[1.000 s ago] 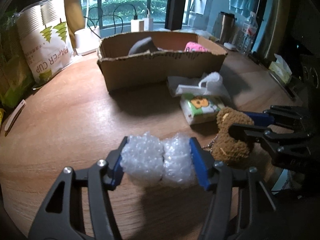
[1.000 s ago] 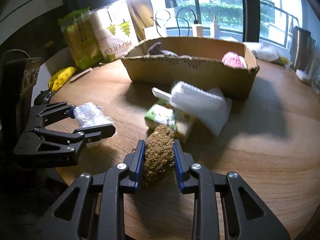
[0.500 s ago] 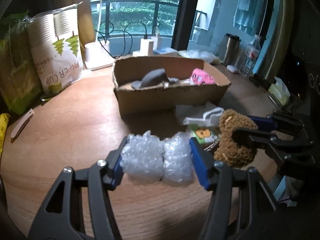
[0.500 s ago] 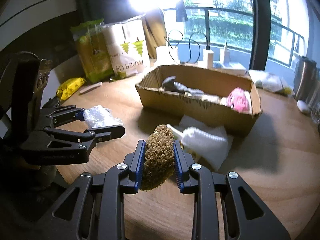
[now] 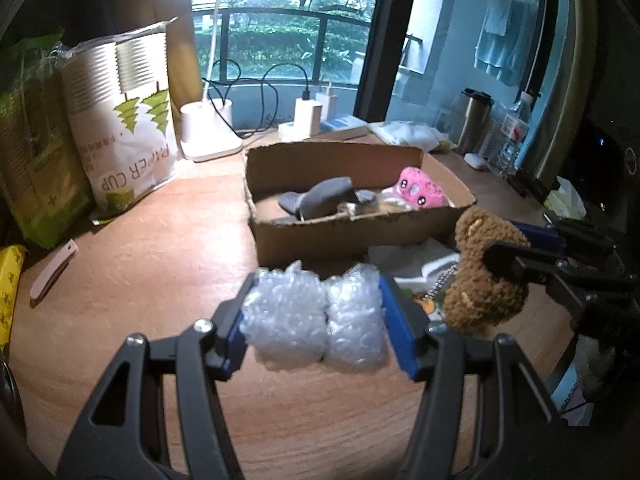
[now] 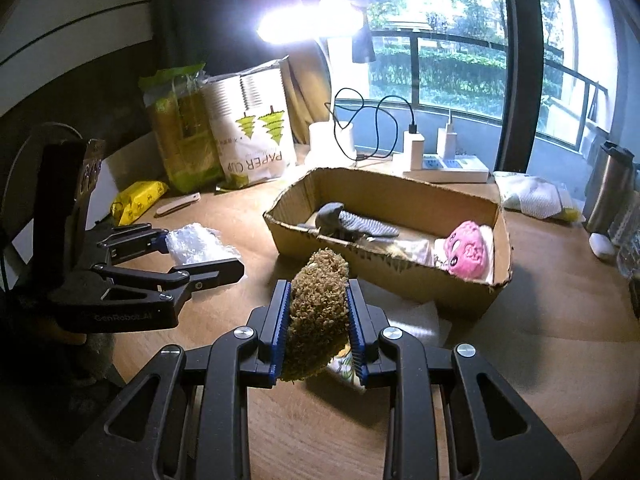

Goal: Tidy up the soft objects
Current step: 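Carry the bubble wrap with the left gripper while the right carries the brown plush to the box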

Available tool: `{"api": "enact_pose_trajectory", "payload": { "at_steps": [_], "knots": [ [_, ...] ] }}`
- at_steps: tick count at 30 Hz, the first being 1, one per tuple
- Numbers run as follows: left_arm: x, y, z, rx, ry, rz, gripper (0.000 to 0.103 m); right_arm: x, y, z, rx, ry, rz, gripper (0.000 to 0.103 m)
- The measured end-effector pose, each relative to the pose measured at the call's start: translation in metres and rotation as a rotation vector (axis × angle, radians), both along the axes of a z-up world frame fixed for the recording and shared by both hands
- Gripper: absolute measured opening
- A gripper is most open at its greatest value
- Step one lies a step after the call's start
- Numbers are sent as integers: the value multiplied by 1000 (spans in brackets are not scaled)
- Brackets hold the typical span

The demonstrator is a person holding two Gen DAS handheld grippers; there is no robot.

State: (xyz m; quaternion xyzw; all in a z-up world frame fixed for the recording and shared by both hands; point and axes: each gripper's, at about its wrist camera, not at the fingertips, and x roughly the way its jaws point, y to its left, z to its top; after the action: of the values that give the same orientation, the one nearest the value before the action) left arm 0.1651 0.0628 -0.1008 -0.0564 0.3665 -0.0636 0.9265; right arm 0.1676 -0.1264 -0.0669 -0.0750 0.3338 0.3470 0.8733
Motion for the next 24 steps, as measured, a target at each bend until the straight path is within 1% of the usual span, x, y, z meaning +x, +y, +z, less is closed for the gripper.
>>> {"api": "enact_pose_trajectory", "payload": {
  "at_steps": [8, 14, 24],
  "knots": [
    [17, 4, 4, 16, -5, 27, 60, 19, -8, 4, 28, -10, -24, 29],
    [32, 7, 7, 59, -9, 47, 60, 31, -17, 4, 63, -4, -43, 29],
    [55, 6, 9, 99, 0, 70, 60, 48, -34, 4, 129, -7, -73, 29]
  ]
}}
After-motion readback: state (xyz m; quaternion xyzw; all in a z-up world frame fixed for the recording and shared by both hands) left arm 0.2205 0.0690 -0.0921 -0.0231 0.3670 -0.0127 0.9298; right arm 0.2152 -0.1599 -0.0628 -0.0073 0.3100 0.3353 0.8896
